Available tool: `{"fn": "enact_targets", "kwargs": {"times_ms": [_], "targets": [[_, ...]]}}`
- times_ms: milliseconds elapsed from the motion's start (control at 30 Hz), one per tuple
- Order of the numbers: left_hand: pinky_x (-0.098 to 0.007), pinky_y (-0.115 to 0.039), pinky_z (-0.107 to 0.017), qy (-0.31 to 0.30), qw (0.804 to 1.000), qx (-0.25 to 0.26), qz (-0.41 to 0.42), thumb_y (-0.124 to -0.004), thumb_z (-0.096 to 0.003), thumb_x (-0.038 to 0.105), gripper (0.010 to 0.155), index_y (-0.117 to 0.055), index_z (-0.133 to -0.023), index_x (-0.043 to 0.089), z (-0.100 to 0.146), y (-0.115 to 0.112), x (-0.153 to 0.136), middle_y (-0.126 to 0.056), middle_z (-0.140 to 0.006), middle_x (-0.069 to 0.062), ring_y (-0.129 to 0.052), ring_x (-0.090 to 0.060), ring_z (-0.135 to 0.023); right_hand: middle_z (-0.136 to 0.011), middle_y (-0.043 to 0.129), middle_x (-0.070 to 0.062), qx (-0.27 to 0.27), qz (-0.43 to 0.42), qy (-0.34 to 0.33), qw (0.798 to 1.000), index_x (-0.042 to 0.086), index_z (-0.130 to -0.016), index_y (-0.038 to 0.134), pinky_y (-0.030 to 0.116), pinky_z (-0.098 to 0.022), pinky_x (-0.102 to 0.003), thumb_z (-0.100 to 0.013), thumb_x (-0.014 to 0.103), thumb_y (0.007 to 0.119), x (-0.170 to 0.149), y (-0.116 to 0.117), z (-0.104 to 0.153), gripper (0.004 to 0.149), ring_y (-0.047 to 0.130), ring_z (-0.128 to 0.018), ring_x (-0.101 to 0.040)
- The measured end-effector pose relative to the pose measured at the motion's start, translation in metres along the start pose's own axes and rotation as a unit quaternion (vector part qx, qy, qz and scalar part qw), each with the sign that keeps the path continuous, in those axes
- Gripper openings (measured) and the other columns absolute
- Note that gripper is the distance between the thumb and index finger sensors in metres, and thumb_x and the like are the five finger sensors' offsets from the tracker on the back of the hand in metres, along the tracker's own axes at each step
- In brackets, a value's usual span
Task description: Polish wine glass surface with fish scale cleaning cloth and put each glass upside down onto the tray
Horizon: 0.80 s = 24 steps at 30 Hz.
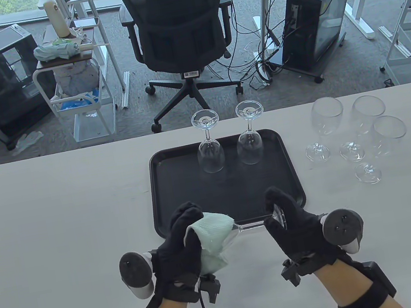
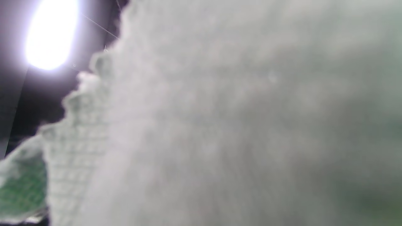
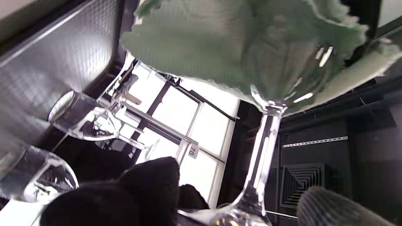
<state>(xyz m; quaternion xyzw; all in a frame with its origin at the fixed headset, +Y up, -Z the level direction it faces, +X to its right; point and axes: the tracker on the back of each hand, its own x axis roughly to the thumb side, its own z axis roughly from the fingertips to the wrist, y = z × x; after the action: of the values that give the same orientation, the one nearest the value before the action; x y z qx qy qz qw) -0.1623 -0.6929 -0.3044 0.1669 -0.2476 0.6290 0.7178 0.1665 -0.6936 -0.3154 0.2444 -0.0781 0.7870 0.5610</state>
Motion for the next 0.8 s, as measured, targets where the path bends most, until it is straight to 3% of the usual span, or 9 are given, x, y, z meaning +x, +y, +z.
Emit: {"fn": "enact_targets", "kwargs": {"times_ms": [100, 200, 233, 300, 400, 467, 567, 733, 800], "targets": [[-0.062, -0.079, -0.056, 0.013, 1.0, -0.003, 0.015, -0.069, -0.0535, 0.064, 0.057, -0.066, -0.1, 0.033, -0.001, 0.002, -0.005, -0.058, -0.113, -0.004, -0.068, -0.037, -0.099, -0.106, 0.052, -0.02, -0.011, 0.119, -0.095, 0.988, 0.028, -0.109, 0.025, 0.086, -0.036, -0.045, -0.05, 0.064, 0.076, 0.005, 0.0, -0.001, 0.086, 0.09, -0.057, -0.037], [-0.063, -0.079, -0.056, 0.023, 0.999, -0.011, 0.043, -0.069, -0.0539, 0.064, 0.057, -0.067, -0.101, 0.032, -0.001, 0.001, -0.01, -0.058, -0.113, -0.005, -0.068, -0.037, -0.099, -0.108, 0.046, -0.017, -0.041, 0.271, -0.234, 0.933, 0.027, -0.107, 0.016, 0.088, -0.041, -0.043, -0.048, 0.063, 0.08, 0.014, -0.003, 0.003, 0.094, 0.091, -0.063, -0.034], [-0.063, -0.079, -0.056, 0.022, 0.999, -0.012, 0.044, -0.069, -0.054, 0.064, 0.057, -0.066, -0.101, 0.032, -0.001, 0.0, -0.01, -0.058, -0.113, -0.005, -0.068, -0.037, -0.099, -0.107, 0.048, -0.017, -0.048, 0.278, -0.246, 0.927, 0.027, -0.106, 0.016, 0.09, -0.041, -0.041, -0.048, 0.063, 0.08, 0.015, -0.004, 0.004, 0.094, 0.092, -0.062, -0.032], [-0.062, -0.079, -0.056, 0.021, 0.999, -0.01, 0.047, -0.069, -0.0537, 0.064, 0.057, -0.067, -0.101, 0.032, 0.0, -0.001, -0.01, -0.058, -0.113, -0.005, -0.069, -0.037, -0.098, -0.102, 0.055, -0.017, -0.052, 0.241, -0.228, 0.942, 0.028, -0.107, 0.023, 0.09, -0.038, -0.04, -0.048, 0.061, 0.082, 0.014, -0.004, 0.005, 0.09, 0.092, -0.058, -0.032], [-0.063, -0.077, -0.058, 0.007, 0.999, -0.005, 0.04, -0.069, -0.0535, 0.064, 0.057, -0.067, -0.101, 0.032, 0.001, -0.001, -0.009, -0.057, -0.114, -0.004, -0.067, -0.037, -0.1, -0.097, 0.063, -0.02, -0.022, 0.123, -0.093, 0.988, 0.026, -0.109, 0.036, 0.088, -0.028, -0.037, -0.05, 0.068, 0.073, 0.006, -0.003, 0.001, 0.082, 0.094, -0.048, -0.03], [-0.062, -0.078, -0.058, 0.01, 1.0, -0.013, 0.024, -0.069, -0.0535, 0.064, 0.057, -0.067, -0.101, 0.033, 0.001, 0.0, -0.009, -0.057, -0.114, -0.004, -0.067, -0.036, -0.1, -0.098, 0.061, -0.021, 0.014, 0.044, -0.036, 0.998, 0.025, -0.11, 0.037, 0.085, -0.03, -0.041, -0.05, 0.068, 0.073, 0.0, -0.003, 0.001, 0.082, 0.091, -0.049, -0.034], [-0.063, -0.078, -0.057, 0.013, 0.999, -0.011, 0.031, -0.069, -0.0535, 0.064, 0.057, -0.067, -0.101, 0.033, 0.001, -0.001, -0.011, -0.057, -0.114, -0.004, -0.067, -0.036, -0.099, -0.104, 0.057, -0.02, -0.01, 0.119, -0.086, 0.989, 0.027, -0.11, 0.028, 0.086, -0.033, -0.043, -0.049, 0.066, 0.076, 0.004, -0.004, 0.001, 0.087, 0.092, -0.054, -0.035], [-0.063, -0.078, -0.057, 0.027, 0.998, -0.012, 0.056, -0.069, -0.054, 0.064, 0.057, -0.067, -0.101, 0.032, 0.001, -0.001, -0.014, -0.058, -0.114, -0.005, -0.068, -0.037, -0.099, -0.108, 0.05, -0.017, -0.04, 0.236, -0.217, 0.946, 0.028, -0.107, 0.02, 0.088, -0.045, -0.045, -0.047, 0.063, 0.082, 0.011, -0.004, 0.006, 0.094, 0.091, -0.066, -0.034], [-0.063, -0.078, -0.057, 0.025, 0.998, -0.012, 0.053, -0.069, -0.0539, 0.064, 0.057, -0.067, -0.101, 0.032, 0.001, -0.002, -0.014, -0.058, -0.114, -0.005, -0.068, -0.037, -0.099, -0.106, 0.053, -0.017, -0.048, 0.212, -0.209, 0.953, 0.028, -0.108, 0.023, 0.088, -0.043, -0.045, -0.048, 0.06, 0.083, 0.01, -0.004, 0.007, 0.091, 0.091, -0.064, -0.036]]}}
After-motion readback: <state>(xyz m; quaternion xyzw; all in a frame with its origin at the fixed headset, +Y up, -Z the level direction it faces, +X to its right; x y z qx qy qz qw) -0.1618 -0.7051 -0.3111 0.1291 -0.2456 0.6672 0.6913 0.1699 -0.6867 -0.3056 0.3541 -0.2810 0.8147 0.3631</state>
